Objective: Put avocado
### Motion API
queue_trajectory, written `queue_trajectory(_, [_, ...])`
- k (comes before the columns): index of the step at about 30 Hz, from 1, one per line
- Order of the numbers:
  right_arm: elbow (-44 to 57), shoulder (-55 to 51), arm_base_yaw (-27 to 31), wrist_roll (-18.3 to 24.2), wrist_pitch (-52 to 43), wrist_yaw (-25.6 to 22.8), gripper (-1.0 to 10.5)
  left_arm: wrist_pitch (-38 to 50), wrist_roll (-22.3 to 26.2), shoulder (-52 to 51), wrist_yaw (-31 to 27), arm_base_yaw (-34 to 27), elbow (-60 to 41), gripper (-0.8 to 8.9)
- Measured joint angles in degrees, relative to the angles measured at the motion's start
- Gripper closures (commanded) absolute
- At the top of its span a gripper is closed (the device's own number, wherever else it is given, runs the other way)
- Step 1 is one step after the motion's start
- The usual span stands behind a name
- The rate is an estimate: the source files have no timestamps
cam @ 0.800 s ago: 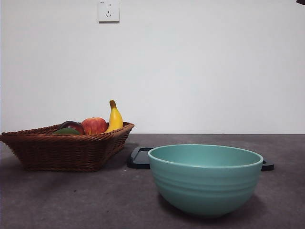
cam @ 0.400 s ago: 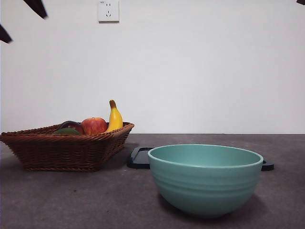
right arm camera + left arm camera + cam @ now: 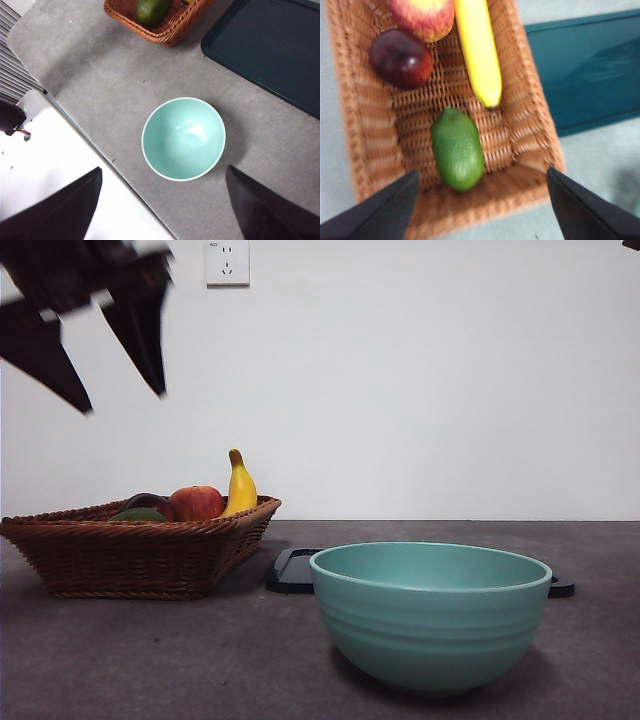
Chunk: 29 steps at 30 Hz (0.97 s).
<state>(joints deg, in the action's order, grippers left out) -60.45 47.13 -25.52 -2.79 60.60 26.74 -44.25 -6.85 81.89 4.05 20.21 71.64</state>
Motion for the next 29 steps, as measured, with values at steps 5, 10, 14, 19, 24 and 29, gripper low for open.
queue_trajectory(5, [0.0, 0.0, 0.0, 0.0, 0.0, 0.0, 5.5, 2.25, 0.11, 6.82, -1.38, 0.33, 0.0, 4.08])
queue_trajectory(10, [0.0, 0.0, 0.0, 0.0, 0.0, 0.0, 5.5, 3.63, 0.22, 11.96, -4.15, 0.33, 0.0, 4.08])
queue_trajectory(14, [0.0, 0.0, 0.0, -0.02, 0.0, 0.0, 5.5, 4.39, 0.44, 15.21, -4.37, 0.35, 0.0, 4.08])
queue_trajectory(19, [0.0, 0.0, 0.0, -0.02, 0.0, 0.0, 5.5, 6.23, 0.59, 18.4, -4.37, 0.35, 0.0, 4.09])
queue_trajectory(24, [0.0, 0.0, 0.0, -0.02, 0.0, 0.0, 5.5, 6.58, 0.61, 19.85, -4.42, 0.35, 0.0, 4.67])
queue_trajectory(29, [0.0, 0.0, 0.0, -0.02, 0.0, -0.02, 5.5, 6.54, 0.96, 20.5, -4.44, 0.35, 0.0, 6.03])
